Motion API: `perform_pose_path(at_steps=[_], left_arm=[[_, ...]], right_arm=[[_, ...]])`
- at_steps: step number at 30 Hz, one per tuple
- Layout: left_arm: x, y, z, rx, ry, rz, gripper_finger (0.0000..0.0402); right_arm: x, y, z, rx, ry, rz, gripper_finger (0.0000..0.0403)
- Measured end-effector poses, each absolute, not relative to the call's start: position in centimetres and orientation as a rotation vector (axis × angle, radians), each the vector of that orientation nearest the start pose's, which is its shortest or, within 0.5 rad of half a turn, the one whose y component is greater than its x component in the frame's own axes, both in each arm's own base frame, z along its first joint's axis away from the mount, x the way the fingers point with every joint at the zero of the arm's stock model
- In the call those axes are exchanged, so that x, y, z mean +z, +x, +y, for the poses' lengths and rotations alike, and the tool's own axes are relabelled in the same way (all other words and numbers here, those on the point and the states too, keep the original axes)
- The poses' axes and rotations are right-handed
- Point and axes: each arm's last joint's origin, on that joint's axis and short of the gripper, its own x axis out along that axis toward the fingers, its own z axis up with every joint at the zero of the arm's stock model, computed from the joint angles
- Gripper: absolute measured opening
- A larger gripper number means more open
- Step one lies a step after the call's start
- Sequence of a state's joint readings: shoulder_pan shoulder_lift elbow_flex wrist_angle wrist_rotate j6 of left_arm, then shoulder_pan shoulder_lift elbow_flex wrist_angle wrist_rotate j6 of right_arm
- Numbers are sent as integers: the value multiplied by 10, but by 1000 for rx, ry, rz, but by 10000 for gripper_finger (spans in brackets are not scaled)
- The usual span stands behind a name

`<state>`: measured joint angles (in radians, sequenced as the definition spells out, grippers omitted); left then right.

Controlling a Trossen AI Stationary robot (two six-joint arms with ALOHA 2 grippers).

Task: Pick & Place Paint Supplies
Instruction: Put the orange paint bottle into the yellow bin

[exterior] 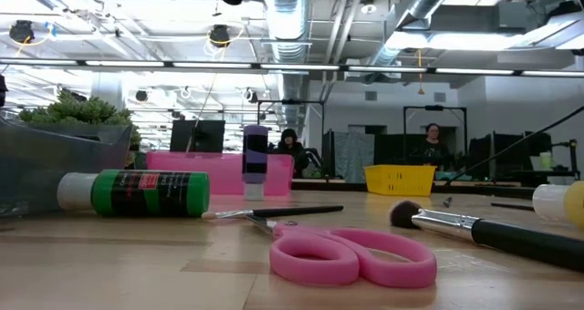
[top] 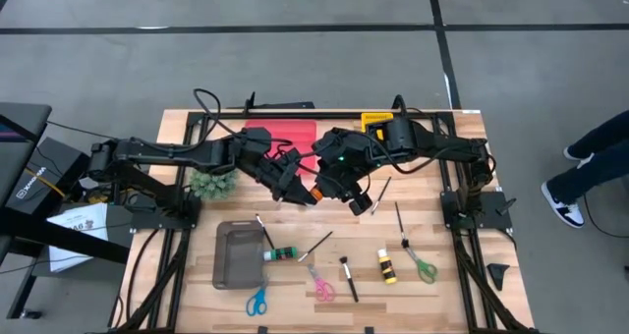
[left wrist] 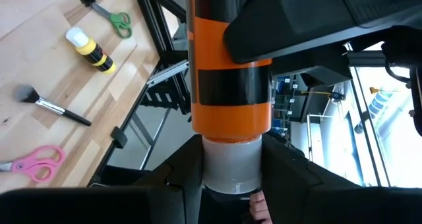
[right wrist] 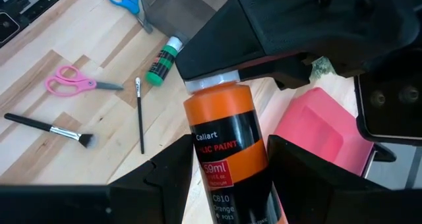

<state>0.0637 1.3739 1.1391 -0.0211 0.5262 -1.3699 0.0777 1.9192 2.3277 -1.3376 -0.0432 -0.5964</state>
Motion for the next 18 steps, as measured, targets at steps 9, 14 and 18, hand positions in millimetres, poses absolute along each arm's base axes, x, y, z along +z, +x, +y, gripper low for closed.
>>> perform_pose_path(at_steps=[9,14,18], left_arm=[[341,311,5,-221,-1411,519,120],[340,311,5,-231,-1367,513,125],[340,311,4,-277,-1291,523,143]], right_arm=[[426,367,30,381,-560,883,144],[426,366,29,364,-554,895,122],[427,362,28,318,-531,924,128]])
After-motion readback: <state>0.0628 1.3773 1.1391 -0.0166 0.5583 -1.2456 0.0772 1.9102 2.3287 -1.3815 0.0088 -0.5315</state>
